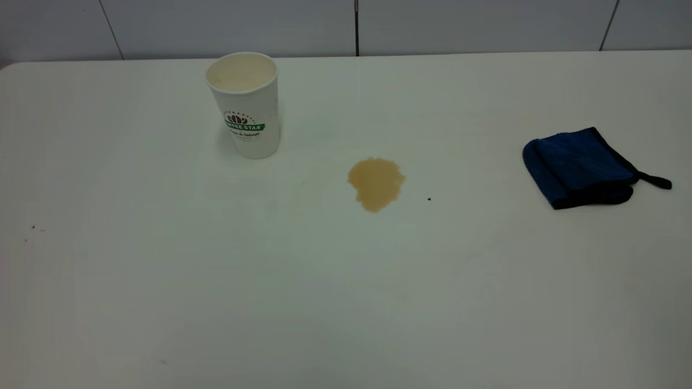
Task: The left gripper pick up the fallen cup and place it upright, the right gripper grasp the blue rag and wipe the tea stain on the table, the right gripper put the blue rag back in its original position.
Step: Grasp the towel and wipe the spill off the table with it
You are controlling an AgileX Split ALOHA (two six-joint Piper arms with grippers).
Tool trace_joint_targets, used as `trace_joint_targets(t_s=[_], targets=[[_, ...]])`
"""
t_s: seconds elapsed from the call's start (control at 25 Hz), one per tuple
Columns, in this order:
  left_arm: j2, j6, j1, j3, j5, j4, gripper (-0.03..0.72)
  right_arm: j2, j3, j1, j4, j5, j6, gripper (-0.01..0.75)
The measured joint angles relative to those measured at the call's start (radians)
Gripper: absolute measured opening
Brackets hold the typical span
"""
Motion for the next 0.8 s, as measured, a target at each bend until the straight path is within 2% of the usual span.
trace_joint_targets(t_s=[0.32,0.8], targets=[[-0.13,0.01,0.0,0.015,0.018,-0.006,0.241,0.0,0.0,0.0,0.0,0.0,0.0,0.242],[-0.137,0.065,0.0,0.016,0.02,-0.033,0.241,0.0,0.0,0.0,0.0,0.0,0.0,0.242]])
